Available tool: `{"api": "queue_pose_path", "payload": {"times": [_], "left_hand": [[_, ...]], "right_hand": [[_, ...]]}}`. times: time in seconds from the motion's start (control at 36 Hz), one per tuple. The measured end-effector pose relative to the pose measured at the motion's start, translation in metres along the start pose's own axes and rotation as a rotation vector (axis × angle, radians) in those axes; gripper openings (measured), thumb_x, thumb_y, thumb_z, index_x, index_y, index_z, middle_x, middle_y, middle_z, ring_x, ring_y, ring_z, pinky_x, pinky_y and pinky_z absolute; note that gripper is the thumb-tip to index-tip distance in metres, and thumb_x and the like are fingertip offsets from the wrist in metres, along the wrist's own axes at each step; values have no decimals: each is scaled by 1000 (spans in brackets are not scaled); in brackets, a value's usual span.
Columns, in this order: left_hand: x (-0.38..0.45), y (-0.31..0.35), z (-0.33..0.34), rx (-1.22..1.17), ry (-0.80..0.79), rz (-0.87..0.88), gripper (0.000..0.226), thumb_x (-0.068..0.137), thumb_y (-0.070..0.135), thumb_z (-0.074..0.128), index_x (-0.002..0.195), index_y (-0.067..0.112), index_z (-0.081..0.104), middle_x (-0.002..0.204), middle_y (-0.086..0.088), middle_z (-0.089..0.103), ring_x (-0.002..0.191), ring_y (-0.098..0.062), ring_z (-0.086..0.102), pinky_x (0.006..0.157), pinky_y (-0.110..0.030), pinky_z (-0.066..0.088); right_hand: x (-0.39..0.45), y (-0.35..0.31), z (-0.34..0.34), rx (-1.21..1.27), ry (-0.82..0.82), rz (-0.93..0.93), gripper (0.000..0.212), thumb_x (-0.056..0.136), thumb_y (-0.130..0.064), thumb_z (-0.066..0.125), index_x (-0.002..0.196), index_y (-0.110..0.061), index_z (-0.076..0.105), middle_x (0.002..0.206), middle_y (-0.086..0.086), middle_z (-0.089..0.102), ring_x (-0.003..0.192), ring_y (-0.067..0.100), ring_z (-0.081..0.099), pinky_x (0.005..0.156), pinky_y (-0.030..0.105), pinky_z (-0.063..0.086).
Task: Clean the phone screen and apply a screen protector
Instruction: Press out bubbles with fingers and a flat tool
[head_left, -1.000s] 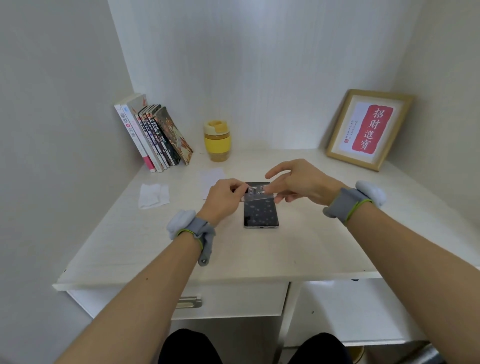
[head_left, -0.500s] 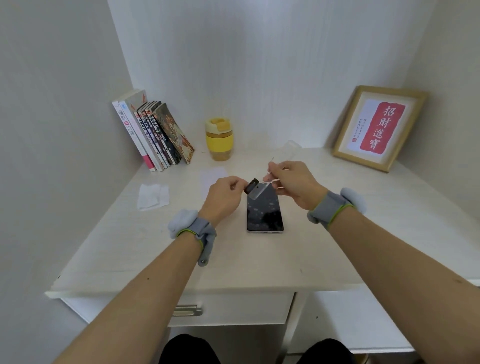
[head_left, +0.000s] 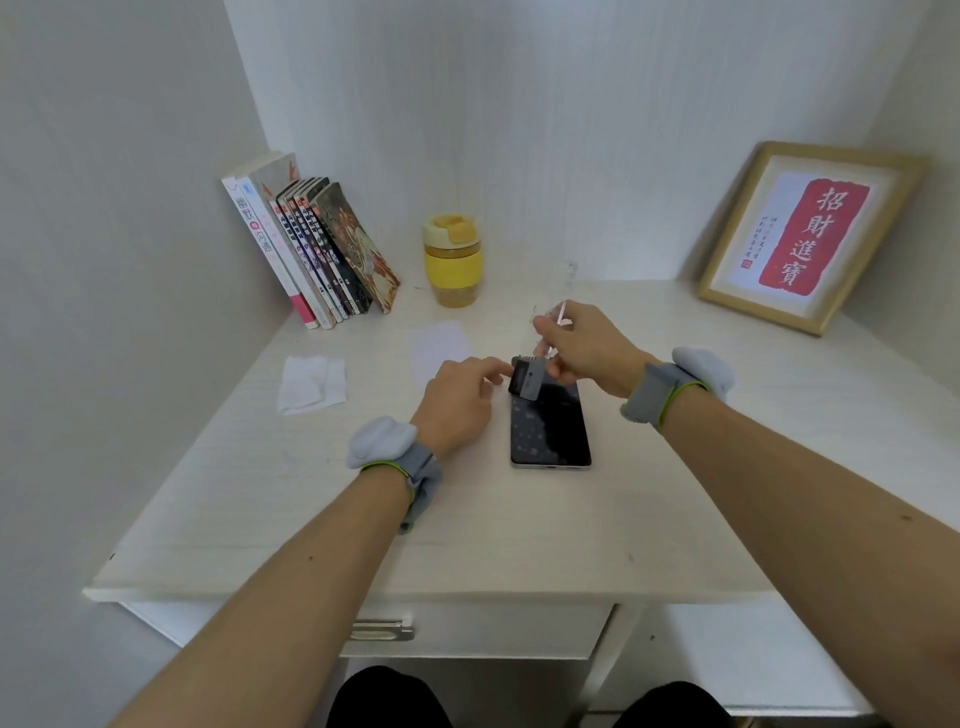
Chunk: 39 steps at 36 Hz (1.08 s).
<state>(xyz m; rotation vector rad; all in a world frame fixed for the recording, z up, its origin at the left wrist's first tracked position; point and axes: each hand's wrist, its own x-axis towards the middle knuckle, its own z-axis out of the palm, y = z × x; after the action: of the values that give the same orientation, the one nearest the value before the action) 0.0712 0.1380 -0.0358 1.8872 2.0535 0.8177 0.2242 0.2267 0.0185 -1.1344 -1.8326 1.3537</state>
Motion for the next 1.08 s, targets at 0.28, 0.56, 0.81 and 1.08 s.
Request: {"api": "queue_pose_path", "payload": {"times": [0.28, 0.56, 0.81, 1.08], "left_hand": [[3, -2, 2, 47, 11, 9, 44, 93, 2, 36, 119, 26, 62, 116, 0, 64, 113, -29, 52, 98, -47, 43], [0, 4, 1, 17, 24, -4, 41, 93, 4, 37, 119, 23, 63, 118, -4, 64, 113, -29, 54, 97, -46, 44], [-14, 40, -11, -387, 90, -183, 25, 99, 27, 44, 110, 14, 63, 92, 3, 70, 86, -12, 58, 75, -23, 40], [-24, 56, -25, -760, 88, -320, 22, 96, 10, 53, 108, -4, 65, 71, -5, 62, 56, -9, 53, 53, -21, 38]], "right_hand": [[-6, 4, 0, -10, -137, 50, 20, 101, -23, 54, 91, -6, 49, 73, 13, 60, 41, 16, 48, 35, 21, 39], [-19, -5, -7, 127, -89, 79, 19, 98, -22, 59, 98, -4, 56, 76, 12, 66, 44, 15, 51, 38, 22, 39], [-43, -2, -24, 314, 153, 126, 11, 91, -4, 63, 82, 3, 60, 76, 20, 68, 60, 29, 69, 65, 34, 62], [-79, -16, -45, 558, 107, 179, 7, 91, -12, 66, 96, -9, 62, 88, 11, 68, 69, 23, 69, 65, 31, 59]]}}
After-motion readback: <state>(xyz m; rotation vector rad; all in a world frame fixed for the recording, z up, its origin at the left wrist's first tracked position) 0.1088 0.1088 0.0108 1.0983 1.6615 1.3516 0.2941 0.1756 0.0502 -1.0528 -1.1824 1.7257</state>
